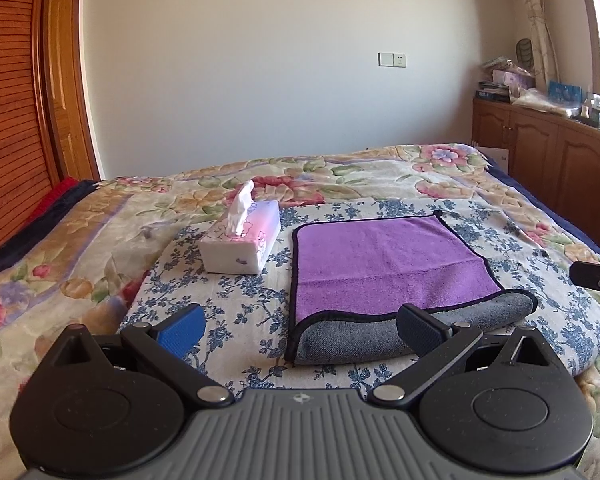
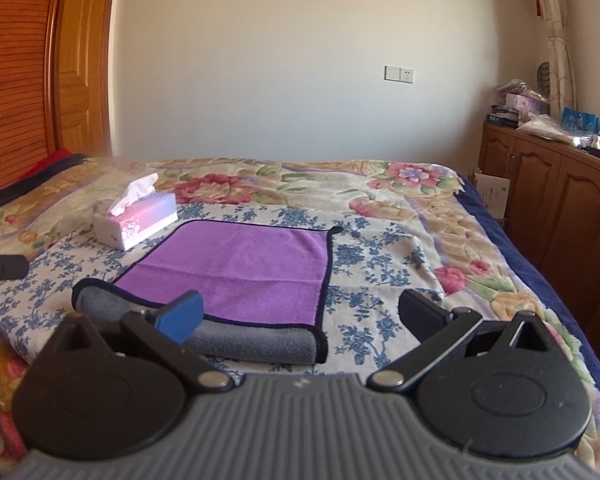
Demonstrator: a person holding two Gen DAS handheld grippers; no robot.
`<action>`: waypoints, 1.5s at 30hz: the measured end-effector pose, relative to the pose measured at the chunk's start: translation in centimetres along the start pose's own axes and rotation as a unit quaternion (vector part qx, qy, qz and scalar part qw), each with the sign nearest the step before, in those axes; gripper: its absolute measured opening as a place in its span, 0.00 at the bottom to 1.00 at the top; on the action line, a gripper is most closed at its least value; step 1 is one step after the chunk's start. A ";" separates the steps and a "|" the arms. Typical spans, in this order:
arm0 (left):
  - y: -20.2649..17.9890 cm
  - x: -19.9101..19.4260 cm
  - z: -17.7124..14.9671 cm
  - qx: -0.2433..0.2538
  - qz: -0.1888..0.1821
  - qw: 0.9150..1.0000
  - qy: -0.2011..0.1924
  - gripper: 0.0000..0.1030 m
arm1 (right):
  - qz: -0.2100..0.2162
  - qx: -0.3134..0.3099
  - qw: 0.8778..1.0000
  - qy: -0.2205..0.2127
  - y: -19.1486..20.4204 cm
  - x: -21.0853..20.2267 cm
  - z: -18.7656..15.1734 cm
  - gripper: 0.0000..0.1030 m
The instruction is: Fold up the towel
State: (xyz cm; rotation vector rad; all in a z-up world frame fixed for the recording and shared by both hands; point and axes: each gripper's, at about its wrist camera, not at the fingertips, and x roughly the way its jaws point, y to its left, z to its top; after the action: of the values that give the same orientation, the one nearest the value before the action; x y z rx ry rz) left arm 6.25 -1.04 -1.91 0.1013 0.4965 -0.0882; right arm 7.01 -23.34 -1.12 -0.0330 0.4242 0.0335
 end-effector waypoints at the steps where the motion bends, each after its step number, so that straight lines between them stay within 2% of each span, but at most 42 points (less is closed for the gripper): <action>1: 0.0 0.2 0.1 -0.002 -0.004 1.000 0.003 1.00 | 0.003 0.001 1.000 0.001 0.0 0.2 0.1 1.00; 7: 0.2 0.7 0.5 -0.005 -0.016 1.000 0.006 1.00 | 0.014 -0.005 1.000 0.006 0.3 1.5 0.3 1.00; 20: 0.9 4.2 1.0 0.004 -0.006 1.000 0.026 1.00 | 0.019 -0.007 1.000 0.023 0.1 4.6 0.5 1.00; 25: 1.2 5.5 1.1 0.005 -0.001 1.000 0.022 1.00 | 0.023 -0.005 0.999 0.034 -0.1 5.6 0.4 1.00; 34: 1.9 8.8 1.1 0.003 -0.011 0.999 0.050 0.98 | 0.025 -0.007 0.998 0.052 -0.3 7.4 0.0 1.00; 39: 2.2 10.2 0.9 0.000 -0.021 0.997 0.071 0.95 | 0.025 -0.004 0.998 0.061 -0.6 8.5 -0.2 1.00; 45: 2.2 11.3 0.5 0.001 -0.038 0.995 0.094 0.86 | 0.027 0.005 0.997 0.071 -1.2 9.4 -0.4 1.00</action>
State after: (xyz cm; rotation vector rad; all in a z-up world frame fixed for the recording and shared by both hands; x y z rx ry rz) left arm 16.62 0.38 -6.74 0.0934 0.6886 -0.1553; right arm 15.44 -24.29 -5.31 -0.0137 0.5673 0.0820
